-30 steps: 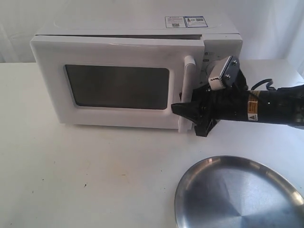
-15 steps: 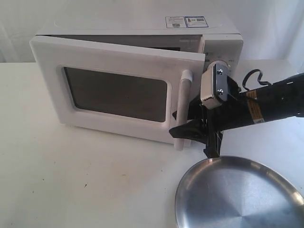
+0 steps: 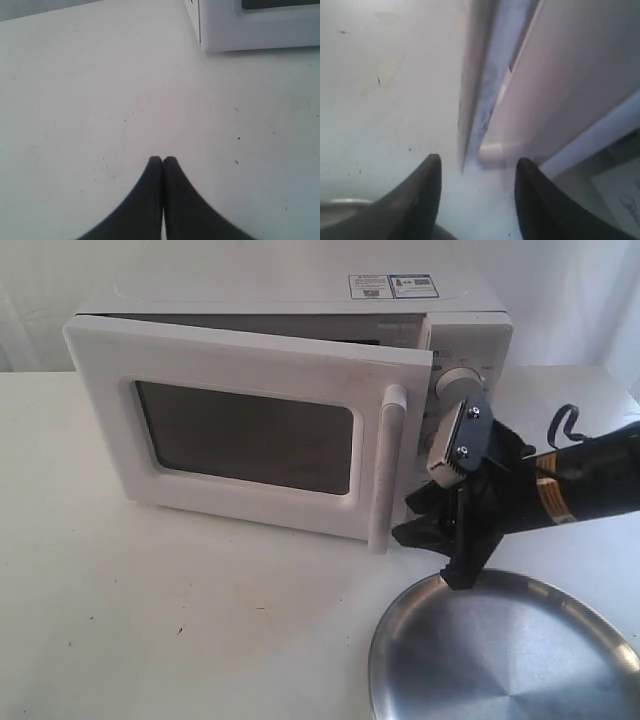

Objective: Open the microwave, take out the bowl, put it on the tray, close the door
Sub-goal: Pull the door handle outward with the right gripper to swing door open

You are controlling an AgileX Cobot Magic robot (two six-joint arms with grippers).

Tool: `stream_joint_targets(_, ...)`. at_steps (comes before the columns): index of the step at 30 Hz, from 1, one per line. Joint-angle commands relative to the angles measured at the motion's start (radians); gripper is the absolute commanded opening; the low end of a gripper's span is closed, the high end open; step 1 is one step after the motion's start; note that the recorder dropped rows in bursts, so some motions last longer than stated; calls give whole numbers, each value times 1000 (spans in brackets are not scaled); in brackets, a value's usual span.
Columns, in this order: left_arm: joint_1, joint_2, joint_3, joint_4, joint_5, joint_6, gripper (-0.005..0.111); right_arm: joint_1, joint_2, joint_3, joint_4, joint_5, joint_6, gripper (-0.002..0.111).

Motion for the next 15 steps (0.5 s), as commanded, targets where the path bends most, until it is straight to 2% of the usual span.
stream_joint_targets(1,-2,-2,-2,-6,0,-2,0,0,-28,64,-2,23,-89,36)
stream_joint_targets(4,-2,-2,-2,-6,0,-2,0,0,-50,84,-2,115,-91,24)
stream_joint_targets(7,-2,-2,-2,-6,0,-2,0,0,-69,82,23,350,-66,9)
stream_joint_targets(9,-2,-2,-2,-6,0,-2,0,0,-76,69,165,465,-91,0)
stream_joint_targets(10,-2,-2,-2,-6,0,-2,0,0,-79,54,241,494,-127,0)
stream_joint_targets(13,-2,-2,-2,-6,0,-2,0,0,-79,-2,408,448,-259,0)
stream_joint_targets(14,-2,-2,-2,-6,0,-2,0,0,-79,-13,429,404,-285,0)
stream_joint_targets(15,-2,-2,-2,-6,0,-2,0,0,-81,-32,431,287,-316,0)
